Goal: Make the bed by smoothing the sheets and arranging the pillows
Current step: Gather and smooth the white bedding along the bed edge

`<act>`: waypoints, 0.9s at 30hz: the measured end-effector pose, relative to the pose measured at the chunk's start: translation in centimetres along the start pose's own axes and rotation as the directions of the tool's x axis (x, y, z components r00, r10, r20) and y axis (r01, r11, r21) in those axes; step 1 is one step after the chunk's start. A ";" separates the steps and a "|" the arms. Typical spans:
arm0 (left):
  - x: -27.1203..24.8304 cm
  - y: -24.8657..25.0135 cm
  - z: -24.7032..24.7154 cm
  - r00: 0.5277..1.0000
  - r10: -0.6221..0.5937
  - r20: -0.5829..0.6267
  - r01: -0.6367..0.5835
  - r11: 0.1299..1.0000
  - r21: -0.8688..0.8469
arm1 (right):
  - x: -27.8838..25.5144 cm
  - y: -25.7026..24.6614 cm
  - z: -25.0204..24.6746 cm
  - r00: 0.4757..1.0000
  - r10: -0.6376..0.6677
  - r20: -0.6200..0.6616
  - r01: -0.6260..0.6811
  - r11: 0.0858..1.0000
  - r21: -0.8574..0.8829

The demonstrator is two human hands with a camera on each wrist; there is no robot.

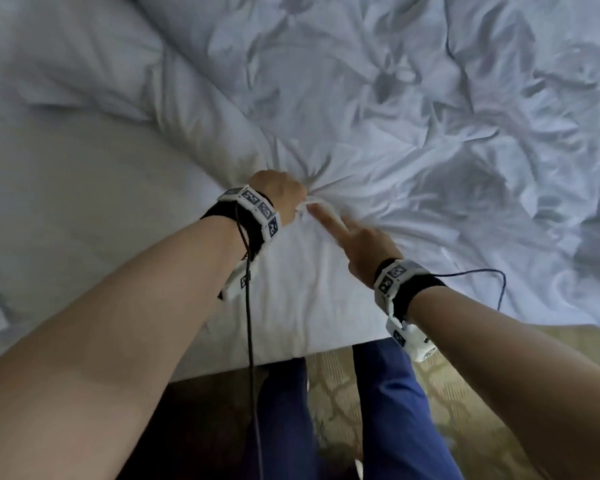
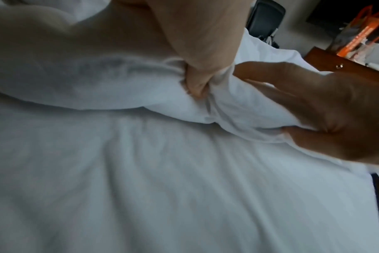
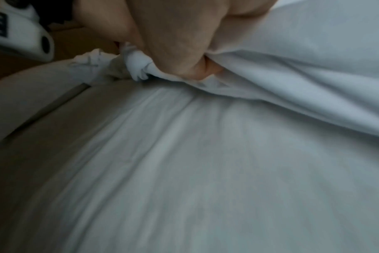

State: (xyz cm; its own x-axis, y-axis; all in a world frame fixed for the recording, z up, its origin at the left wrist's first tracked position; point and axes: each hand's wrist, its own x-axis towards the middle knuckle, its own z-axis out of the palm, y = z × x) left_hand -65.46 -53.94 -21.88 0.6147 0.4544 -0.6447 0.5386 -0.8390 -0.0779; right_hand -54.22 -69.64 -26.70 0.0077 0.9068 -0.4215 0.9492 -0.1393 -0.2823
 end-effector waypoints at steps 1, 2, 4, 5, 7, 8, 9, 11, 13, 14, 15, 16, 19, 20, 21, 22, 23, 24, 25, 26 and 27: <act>-1.6 -0.1 1.0 1.000 0.006 0.015 -0.006 1.000 0.004 | -1.0 -1.1 0.1 0.999 -0.013 0.037 0.014 1.000 -0.024; -3.3 -0.2 2.1 1.000 0.007 0.028 -0.008 1.000 0.003 | -2.0 -2.4 0.2 0.998 -0.028 0.060 0.031 0.998 -0.050; -6.7 -0.3 4.5 0.998 0.002 0.058 -0.002 1.000 -0.003 | -4.0 -5.5 1.0 0.992 -0.065 0.112 0.076 0.993 -0.095; -8.3 -0.2 5.9 0.997 0.003 0.081 -0.003 1.000 -0.004 | -5.1 -7.0 1.5 0.986 -0.084 0.141 0.100 0.989 -0.112; -11.2 0.4 8.7 0.992 0.009 0.125 -0.010 1.000 0.003 | -7.2 -9.3 3.1 0.974 -0.107 0.198 0.133 0.983 -0.125; -12.5 0.7 9.9 0.992 0.009 0.127 -0.010 1.000 0.008 | -8.4 -10.2 3.7 0.968 -0.109 0.224 0.135 0.985 -0.103; -13.7 1.1 10.9 0.994 0.006 0.113 -0.008 1.000 0.012 | -9.5 -11.0 4.1 0.964 -0.103 0.247 0.123 0.990 -0.068; -15.8 2.0 12.3 0.997 0.004 0.082 -0.004 1.000 0.008 | -11.5 -12.2 4.3 0.959 -0.094 0.269 0.107 0.994 -0.035; -17.4 2.8 12.9 0.998 -0.006 0.068 0.006 1.000 -0.002 | -13.3 -13.2 4.2 0.966 -0.109 0.234 0.125 0.991 -0.055; -18.0 3.1 13.0 0.998 -0.017 0.058 0.018 1.000 -0.009 | -13.9 -13.6 4.2 0.968 -0.114 0.222 0.129 0.990 -0.050; -18.7 3.4 13.0 0.998 -0.034 0.046 0.034 0.999 -0.018 | -14.6 -13.8 4.2 0.971 -0.117 0.206 0.129 0.991 -0.044; -19.2 3.8 12.9 0.998 -0.050 0.037 0.051 0.998 -0.025 | -15.1 -13.9 4.4 0.975 -0.122 0.185 0.134 0.990 -0.051; -20.6 4.9 12.8 0.997 -0.061 0.038 0.062 0.998 -0.023 | -16.5 -13.6 5.4 0.978 -0.155 0.143 0.163 0.985 -0.050; -20.9 5.2 12.9 0.998 -0.062 0.031 0.062 0.998 -0.019 | -17.1 -13.6 5.7 0.982 -0.146 0.120 0.153 0.987 -0.044; -21.1 5.4 12.9 0.998 -0.064 0.026 0.064 0.998 -0.014 | -17.5 -13.6 5.9 0.985 -0.135 0.108 0.141 0.989 -0.042; -21.3 5.6 12.9 0.997 -0.070 0.027 0.070 0.997 -0.015 | -17.8 -13.5 6.0 0.986 -0.130 0.102 0.135 0.990 -0.039; -21.4 5.6 13.0 0.997 -0.078 0.023 0.078 0.997 -0.026 | -17.9 -13.4 6.1 0.987 -0.129 0.092 0.133 0.990 -0.039; -21.4 5.6 13.2 0.996 -0.084 0.014 0.085 0.996 -0.041 | -17.7 -13.2 6.3 0.988 -0.133 0.076 0.136 0.990 -0.046; -21.4 5.5 13.6 0.996 -0.087 -0.005 0.087 0.994 -0.061 | -17.6 -13.1 6.7 0.988 -0.139 0.068 0.143 0.988 -0.052; -21.4 5.3 14.1 0.995 -0.088 -0.036 0.084 0.992 -0.093 | -17.4 -13.0 7.0 0.987 -0.144 0.067 0.148 0.988 -0.050; -21.4 5.0 15.0 0.993 -0.083 -0.084 0.069 0.986 -0.150 | -17.1 -13.0 7.3 0.986 -0.146 0.081 0.150 0.988 -0.040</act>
State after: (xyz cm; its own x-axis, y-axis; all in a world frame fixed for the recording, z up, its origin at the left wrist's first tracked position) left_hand -84.53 -72.37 -19.83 0.6145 0.5458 -0.5696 0.6602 -0.7510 -0.0072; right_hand -68.98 -86.28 -22.13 -0.1569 0.8820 -0.4443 0.9514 0.0143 -0.3076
